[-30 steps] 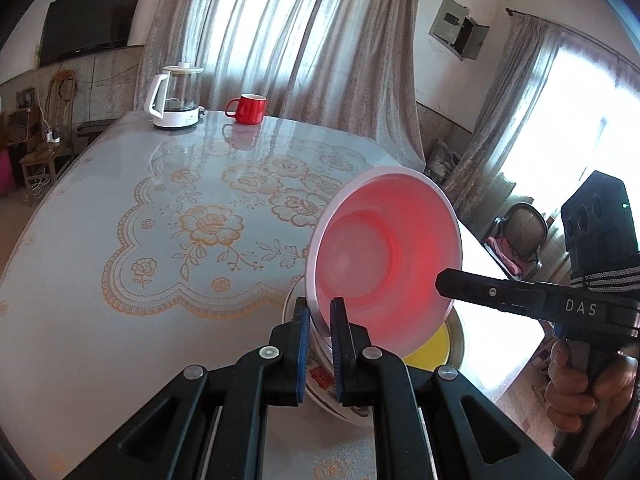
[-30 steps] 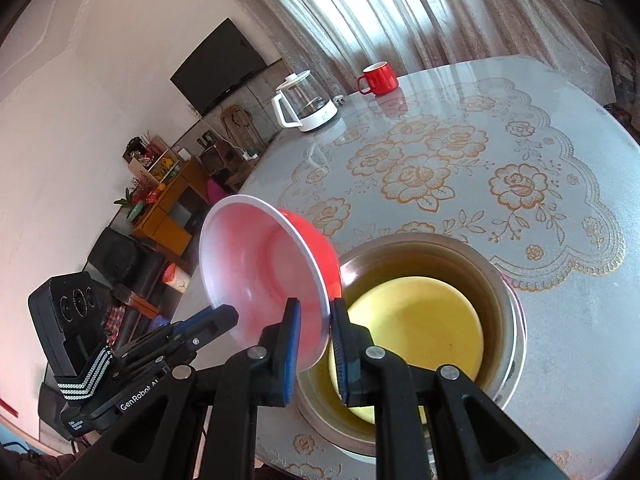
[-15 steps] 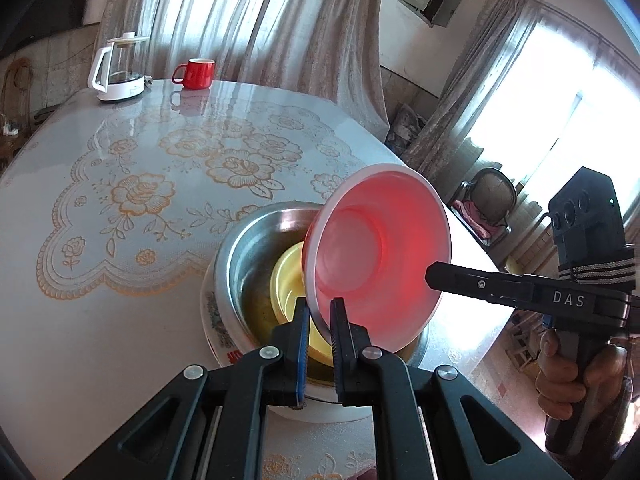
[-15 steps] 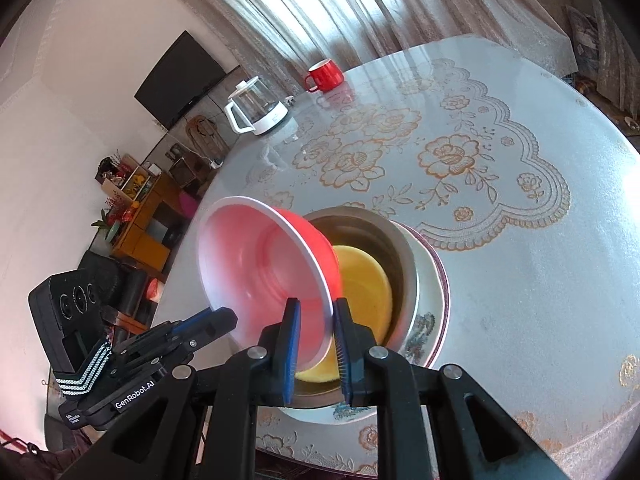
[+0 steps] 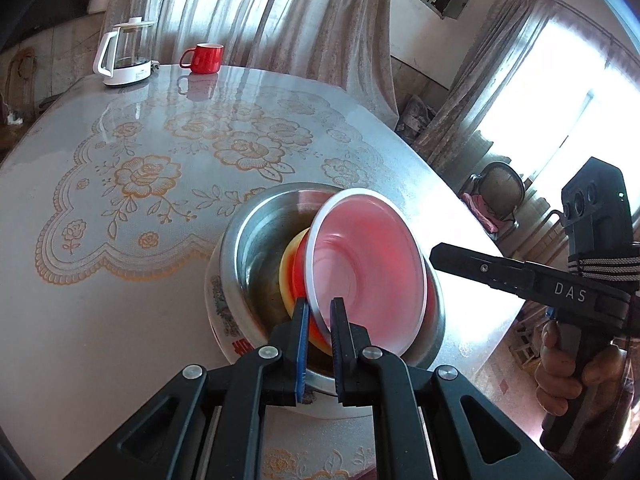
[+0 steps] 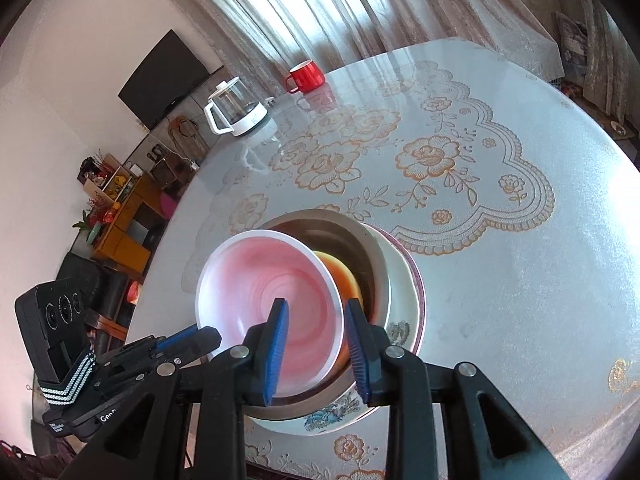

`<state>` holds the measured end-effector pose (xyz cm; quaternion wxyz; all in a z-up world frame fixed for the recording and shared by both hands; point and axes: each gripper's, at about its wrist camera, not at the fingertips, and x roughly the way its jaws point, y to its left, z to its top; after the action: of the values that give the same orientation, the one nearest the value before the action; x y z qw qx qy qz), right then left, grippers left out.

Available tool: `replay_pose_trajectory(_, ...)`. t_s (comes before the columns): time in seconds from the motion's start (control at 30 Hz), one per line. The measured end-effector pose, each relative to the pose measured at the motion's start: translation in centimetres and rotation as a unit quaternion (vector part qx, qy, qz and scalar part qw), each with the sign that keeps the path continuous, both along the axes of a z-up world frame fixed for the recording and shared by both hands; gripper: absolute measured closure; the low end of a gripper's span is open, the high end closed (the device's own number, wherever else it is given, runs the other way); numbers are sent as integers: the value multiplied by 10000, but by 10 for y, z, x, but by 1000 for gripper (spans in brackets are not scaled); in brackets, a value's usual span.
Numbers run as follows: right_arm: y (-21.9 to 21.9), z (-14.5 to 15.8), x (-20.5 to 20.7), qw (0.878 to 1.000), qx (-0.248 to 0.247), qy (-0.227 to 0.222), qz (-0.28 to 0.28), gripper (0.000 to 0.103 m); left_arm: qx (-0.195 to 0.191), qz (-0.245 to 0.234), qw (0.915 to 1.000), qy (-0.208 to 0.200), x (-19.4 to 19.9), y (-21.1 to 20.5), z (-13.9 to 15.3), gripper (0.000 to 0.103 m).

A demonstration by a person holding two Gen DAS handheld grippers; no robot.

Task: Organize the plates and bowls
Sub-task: 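Lower the red bowl into the yellow bowl with both tools, then open both tools and pull them back from the stack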

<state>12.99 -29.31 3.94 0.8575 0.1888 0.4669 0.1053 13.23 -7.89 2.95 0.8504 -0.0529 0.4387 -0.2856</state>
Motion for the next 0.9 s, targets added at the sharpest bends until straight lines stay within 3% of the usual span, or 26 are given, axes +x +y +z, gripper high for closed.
replay_pose_trajectory(0.17, 16, -7, 6, 9986, -522, -53, 75, 82, 156, 89, 9998, -35, 3, 0, -6, 90)
replay_pose_trajectory(0.4, 27, -20, 10, 9955, -933, 36, 132, 83, 226, 198, 9994, -189, 5, 4, -5, 83)
replay_pose_trajectory(0.67, 24, -18, 8, 9953, -963, -26, 3, 81, 257, 316, 9984, -404, 0, 6, 2, 72)
replay_pose_trajectory(0.73, 25, -15, 6, 9948, -1014, -104, -15, 80, 310, 423, 9975, -472, -2, 8, 4, 63)
replay_pose_trajectory(0.9, 32, -8, -1, 9922, -1196, -344, -53, 78, 554, 802, 9928, -696, -3, 17, 3, 60)
